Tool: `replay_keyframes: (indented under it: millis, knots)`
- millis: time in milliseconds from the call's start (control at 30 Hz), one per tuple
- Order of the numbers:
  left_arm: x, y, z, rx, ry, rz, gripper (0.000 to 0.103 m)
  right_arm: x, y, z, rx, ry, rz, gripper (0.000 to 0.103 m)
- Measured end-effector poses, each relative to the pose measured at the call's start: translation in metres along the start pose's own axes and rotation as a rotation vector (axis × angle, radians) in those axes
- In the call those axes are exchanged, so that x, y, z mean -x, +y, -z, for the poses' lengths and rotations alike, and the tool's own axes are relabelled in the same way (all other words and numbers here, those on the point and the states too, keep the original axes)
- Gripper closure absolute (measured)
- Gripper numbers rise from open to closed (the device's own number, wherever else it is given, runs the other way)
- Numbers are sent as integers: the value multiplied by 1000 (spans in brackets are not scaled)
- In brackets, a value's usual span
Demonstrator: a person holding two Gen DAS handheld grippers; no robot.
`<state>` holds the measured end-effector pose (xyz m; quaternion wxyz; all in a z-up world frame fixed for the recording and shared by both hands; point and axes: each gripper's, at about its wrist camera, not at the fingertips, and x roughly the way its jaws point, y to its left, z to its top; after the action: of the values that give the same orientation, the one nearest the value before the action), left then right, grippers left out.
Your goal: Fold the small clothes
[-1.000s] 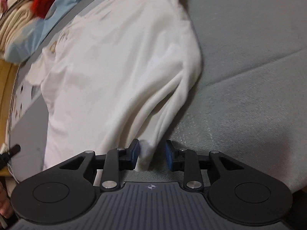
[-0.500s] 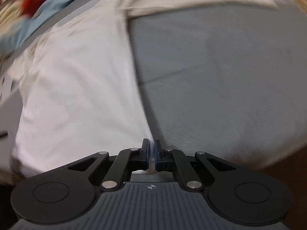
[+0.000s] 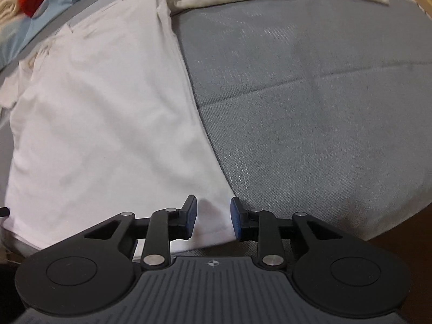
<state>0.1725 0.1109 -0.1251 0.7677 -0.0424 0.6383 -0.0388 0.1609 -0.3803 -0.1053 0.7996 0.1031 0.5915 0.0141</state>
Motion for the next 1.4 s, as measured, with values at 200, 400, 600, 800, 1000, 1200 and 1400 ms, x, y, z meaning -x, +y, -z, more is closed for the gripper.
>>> replay_keyframes:
  millis: [200, 400, 600, 800, 1000, 1200, 1400]
  knots:
    - [14, -13, 19, -117, -14, 18, 97, 4, 2, 0, 46, -45, 22, 103]
    - [11, -11, 27, -153, 32, -57, 96, 3, -8, 2, 38, -38, 146, 103]
    - [34, -10, 26, -126, -58, -23, 81, 14, 0, 4, 46, -76, 0, 84]
    - [24, -11, 26, -133, 1, -59, 81, 2, -1, 14, 74, 36, 56, 72]
    - [11, -22, 31, -190, 73, -103, 95, 12, -3, 16, 94, 18, 77, 97]
    - [19, -33, 32, -224, 30, -142, 94, 18, 5, 19, 121, -22, 113, 96]
    - [31, -35, 23, -204, -63, -63, 87, 30, 24, 12, 169, -117, 50, 89]
